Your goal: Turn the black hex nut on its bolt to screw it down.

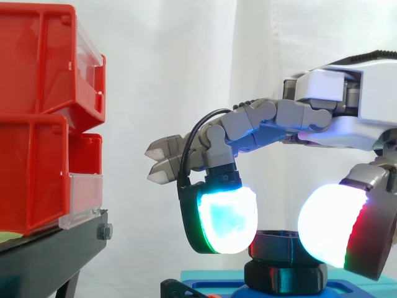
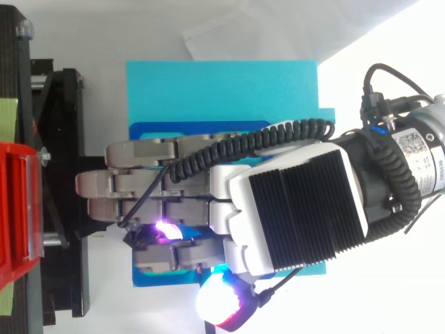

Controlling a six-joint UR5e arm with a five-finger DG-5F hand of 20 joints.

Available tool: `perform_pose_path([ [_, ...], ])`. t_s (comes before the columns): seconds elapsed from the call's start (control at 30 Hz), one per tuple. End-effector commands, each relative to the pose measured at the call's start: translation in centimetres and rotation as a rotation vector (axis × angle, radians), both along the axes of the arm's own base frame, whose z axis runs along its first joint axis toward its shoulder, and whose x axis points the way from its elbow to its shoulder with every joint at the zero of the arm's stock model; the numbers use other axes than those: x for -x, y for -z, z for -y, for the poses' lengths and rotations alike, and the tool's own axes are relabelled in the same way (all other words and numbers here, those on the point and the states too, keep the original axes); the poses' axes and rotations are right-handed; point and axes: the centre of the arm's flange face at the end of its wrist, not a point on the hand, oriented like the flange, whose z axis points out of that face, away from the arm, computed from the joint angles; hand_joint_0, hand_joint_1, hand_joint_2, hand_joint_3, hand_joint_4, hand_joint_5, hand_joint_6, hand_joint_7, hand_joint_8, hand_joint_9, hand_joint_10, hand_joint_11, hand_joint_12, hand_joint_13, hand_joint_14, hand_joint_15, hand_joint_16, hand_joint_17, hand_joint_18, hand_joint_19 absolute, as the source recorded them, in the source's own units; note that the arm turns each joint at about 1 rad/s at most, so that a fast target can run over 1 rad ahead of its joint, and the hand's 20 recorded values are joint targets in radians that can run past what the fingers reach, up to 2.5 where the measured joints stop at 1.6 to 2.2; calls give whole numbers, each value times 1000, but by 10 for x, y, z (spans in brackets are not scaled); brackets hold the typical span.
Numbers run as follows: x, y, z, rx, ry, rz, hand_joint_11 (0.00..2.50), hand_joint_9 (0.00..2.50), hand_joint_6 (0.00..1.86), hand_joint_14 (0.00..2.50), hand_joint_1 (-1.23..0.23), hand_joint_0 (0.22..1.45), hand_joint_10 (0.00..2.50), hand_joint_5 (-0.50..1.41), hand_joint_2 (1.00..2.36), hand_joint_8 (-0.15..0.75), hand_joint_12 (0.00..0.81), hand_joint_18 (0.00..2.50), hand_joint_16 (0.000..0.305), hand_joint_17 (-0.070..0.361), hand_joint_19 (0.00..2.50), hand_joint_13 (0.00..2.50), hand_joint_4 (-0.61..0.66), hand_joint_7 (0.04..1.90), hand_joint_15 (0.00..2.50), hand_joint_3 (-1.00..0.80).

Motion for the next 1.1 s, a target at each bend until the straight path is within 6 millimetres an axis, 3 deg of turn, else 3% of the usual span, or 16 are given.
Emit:
perform_pose_path([
  [0.0, 0, 0, 2, 1, 1, -1, 0, 417, 527, 0, -325, 446, 0, -142, 1000, 264, 352, 323, 61, 138, 59, 188, 241, 1364, 0, -500],
  [0.7, 1, 0, 7, 2, 5, -4, 0, 470, 662, 0, -304, 464, 0, -138, 1000, 273, 339, 325, 58, 131, 49, 203, 242, 1231, 0, -500],
  [1.07, 3, 1, 21, 15, 10, 0, 0, 475, 690, 0, -288, 466, 0, -142, 1000, 273, 338, 325, 58, 130, 55, 205, 242, 1213, 0, -500],
])
